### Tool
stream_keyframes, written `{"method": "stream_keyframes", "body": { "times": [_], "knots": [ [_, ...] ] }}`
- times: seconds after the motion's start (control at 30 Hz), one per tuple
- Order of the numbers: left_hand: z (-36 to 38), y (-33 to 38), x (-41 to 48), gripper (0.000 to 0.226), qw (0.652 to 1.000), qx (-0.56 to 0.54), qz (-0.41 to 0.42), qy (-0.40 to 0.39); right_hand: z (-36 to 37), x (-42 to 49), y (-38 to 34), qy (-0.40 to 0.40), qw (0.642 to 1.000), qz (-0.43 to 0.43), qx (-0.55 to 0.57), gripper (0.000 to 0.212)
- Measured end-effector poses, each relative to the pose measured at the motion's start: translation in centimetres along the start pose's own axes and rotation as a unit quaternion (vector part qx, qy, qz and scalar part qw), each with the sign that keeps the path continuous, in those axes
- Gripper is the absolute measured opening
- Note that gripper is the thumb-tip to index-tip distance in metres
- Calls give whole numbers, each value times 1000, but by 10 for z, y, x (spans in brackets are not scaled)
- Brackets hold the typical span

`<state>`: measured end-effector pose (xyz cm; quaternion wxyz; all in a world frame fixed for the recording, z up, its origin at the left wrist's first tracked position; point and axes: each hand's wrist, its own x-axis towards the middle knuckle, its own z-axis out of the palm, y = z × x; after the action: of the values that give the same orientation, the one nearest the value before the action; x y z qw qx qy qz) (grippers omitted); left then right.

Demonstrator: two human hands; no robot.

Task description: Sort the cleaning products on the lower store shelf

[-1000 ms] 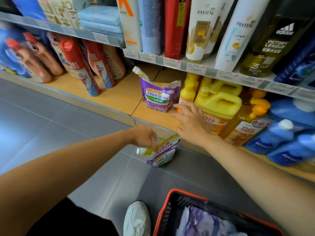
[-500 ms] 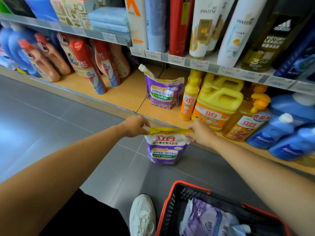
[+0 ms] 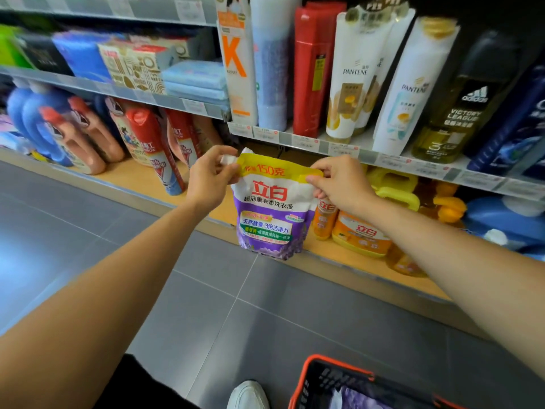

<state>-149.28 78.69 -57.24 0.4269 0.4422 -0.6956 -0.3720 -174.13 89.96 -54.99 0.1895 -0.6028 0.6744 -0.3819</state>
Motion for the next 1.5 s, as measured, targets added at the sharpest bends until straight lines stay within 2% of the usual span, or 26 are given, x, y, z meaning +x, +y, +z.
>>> {"method": "stream_keyframes", "body": {
  "times": [0.1,0.2,0.3,0.43,0.5,0.6,0.67,0.77,0.83,0.9,0.97,1.03,1.2,1.5],
  "knots": [
    [-2,-2,14,17,1000,-19,7,15,0,14,-6,39,999,-7,9,12],
    [-2,-5,22,17,999,-36,6,24,2,21,-6,72,997,-13,-2,7],
    [4,-13,19,26,1000,-17,-13,15,8,21,1,46,998,-4,-35,7],
    [16,-31,12,24,998,-3,-59,-6,20,7,15,18,995,7,-100,9],
    [20,-36,9,45,998,4,-68,13,24,4,17,13,995,4,-101,16],
    [30,-41,-5,83,992,-12,-117,43,22,0,17,-17,995,-10,-99,38],
    [43,-48,-18,96,982,-26,-183,43,18,-5,23,-12,983,-55,-176,53],
    [72,-61,-42,98,961,-39,-273,4,9,-15,37,48,934,-106,-338,62],
    [94,-72,-57,96,963,-37,-266,-26,5,-21,48,53,923,-90,-372,61],
    [113,-79,-65,108,970,-34,-236,-36,4,-24,59,24,929,-71,-361,61],
    [129,-82,-68,127,973,-24,-230,-14,4,-24,66,5,935,-72,-348,63],
    [143,-82,-69,136,970,-6,-242,25,4,-24,71,4,937,-76,-341,66],
    [161,-93,-63,137,966,53,-242,72,8,-25,76,6,937,-86,-338,75],
    [134,-96,-32,135,975,91,-202,-20,6,-25,72,-11,939,-68,-336,74]
  ]
}}
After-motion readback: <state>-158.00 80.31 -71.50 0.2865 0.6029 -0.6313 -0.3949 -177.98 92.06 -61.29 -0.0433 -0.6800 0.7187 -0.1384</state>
